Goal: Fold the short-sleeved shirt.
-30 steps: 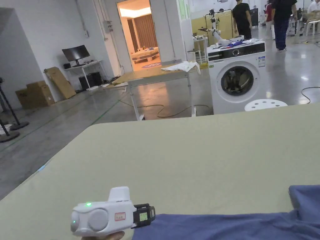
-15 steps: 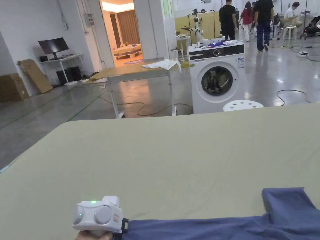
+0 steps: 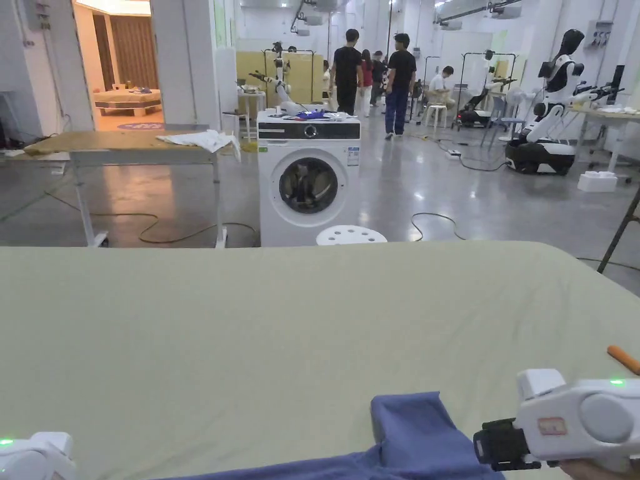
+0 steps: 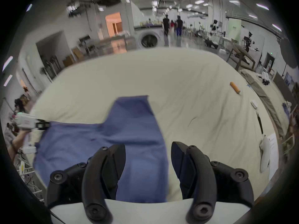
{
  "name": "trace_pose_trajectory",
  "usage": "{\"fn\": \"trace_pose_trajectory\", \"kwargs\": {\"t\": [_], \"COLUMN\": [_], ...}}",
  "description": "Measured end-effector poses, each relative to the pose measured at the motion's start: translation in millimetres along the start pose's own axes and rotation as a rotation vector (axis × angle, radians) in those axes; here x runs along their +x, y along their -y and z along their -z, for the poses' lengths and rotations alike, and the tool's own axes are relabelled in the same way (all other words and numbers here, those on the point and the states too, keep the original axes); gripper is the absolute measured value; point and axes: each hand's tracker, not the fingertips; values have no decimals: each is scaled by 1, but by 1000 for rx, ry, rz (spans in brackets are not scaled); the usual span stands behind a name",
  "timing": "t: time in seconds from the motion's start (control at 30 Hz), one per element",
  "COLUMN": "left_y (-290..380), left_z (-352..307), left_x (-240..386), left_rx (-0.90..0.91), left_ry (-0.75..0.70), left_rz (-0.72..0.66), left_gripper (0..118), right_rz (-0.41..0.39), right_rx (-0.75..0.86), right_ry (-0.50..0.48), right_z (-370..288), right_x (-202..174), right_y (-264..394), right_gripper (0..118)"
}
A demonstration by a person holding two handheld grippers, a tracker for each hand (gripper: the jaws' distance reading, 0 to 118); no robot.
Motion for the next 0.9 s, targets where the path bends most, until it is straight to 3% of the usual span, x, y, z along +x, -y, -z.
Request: {"fn": "trace_pose_trajectory", "kwargs": {"t": [0.1,0.2,0.23,0.3,0.37,0.47,0.57,0.7,0.77,0.9], "left_y": [-1,-3,-2,-1,2,0,2,45,86,170], "left_z": [2,2,2,4,4,-3,-37,-106,-138,-181], "left_x": [-3,-8,-8,-7,-4,5,12,-23,-50,-81], "left_rx": [-7,-17,-16,-7,16,32,153,336,395,420], "left_ry": [9,22,23,18,6,-26,-19,160,254,291], "left_rz": [-8,-33,-41,-49,-49,-13,149,89,-5,-28], "left_gripper": [4,4,4,4,4,1,0,0,0,0], "right_rz": [88,81,50,64,29,43,76,28,46,68], "right_rx": [-97,-175,-162,-126,-86,-79,49,173,214,231], "right_ry": [-9,87,100,109,89,81,24,-75,-140,-157], "right_z": [55,91,94,91,85,82,48,-24,-71,-126], "right_x": [7,7,3,-4,-9,-3,6,13,11,13], "right_y": [-9,-14,-11,-5,0,6,13,49,84,164], "right_gripper": [62,61,54,33,1,1,0,0,0,0]}}
